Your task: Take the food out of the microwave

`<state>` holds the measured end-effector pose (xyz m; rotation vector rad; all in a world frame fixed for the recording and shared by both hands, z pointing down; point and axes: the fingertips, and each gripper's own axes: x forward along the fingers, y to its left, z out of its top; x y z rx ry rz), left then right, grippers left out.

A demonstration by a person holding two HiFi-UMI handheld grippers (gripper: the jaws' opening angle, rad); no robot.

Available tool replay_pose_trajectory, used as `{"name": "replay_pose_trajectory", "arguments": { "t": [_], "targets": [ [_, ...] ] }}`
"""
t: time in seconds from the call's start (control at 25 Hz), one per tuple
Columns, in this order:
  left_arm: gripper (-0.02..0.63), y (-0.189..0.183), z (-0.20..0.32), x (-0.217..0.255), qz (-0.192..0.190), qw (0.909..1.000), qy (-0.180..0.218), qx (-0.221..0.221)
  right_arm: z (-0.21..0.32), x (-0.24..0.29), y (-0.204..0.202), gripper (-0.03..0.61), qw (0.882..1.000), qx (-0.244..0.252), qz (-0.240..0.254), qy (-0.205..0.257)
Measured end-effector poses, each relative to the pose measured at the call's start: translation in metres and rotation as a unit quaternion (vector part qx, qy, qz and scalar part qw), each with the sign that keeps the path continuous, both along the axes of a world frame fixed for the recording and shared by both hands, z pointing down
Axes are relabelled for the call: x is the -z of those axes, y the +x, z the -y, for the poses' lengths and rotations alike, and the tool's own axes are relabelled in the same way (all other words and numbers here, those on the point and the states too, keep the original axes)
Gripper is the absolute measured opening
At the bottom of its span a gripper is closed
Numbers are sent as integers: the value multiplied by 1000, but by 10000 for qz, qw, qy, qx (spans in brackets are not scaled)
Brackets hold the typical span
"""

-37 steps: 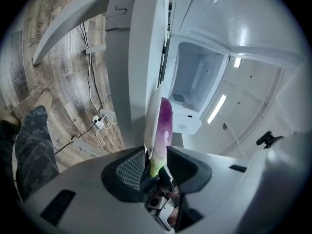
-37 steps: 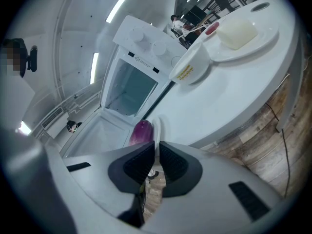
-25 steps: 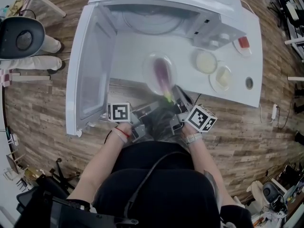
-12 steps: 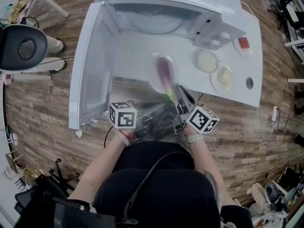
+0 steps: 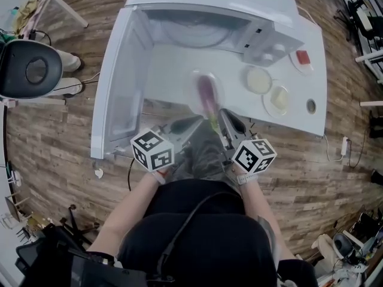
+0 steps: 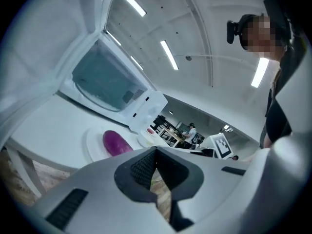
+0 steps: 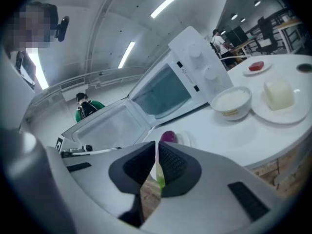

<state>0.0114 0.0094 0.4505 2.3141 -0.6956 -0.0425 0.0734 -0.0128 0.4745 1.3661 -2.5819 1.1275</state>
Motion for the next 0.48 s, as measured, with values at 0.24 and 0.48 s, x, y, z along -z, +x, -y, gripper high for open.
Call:
{"name": "replay_pose_trajectory", "arguments": {
  "t": [0.24,0.48],
  "targets": [
    [11,-11,9,20,85,9987,325,372,-2,28,-8,35,9978,250,-346,502],
    [11,-17,14,35,109,9968,547,574,-9,39,-17,34,9961,465,-432,616]
  ]
}}
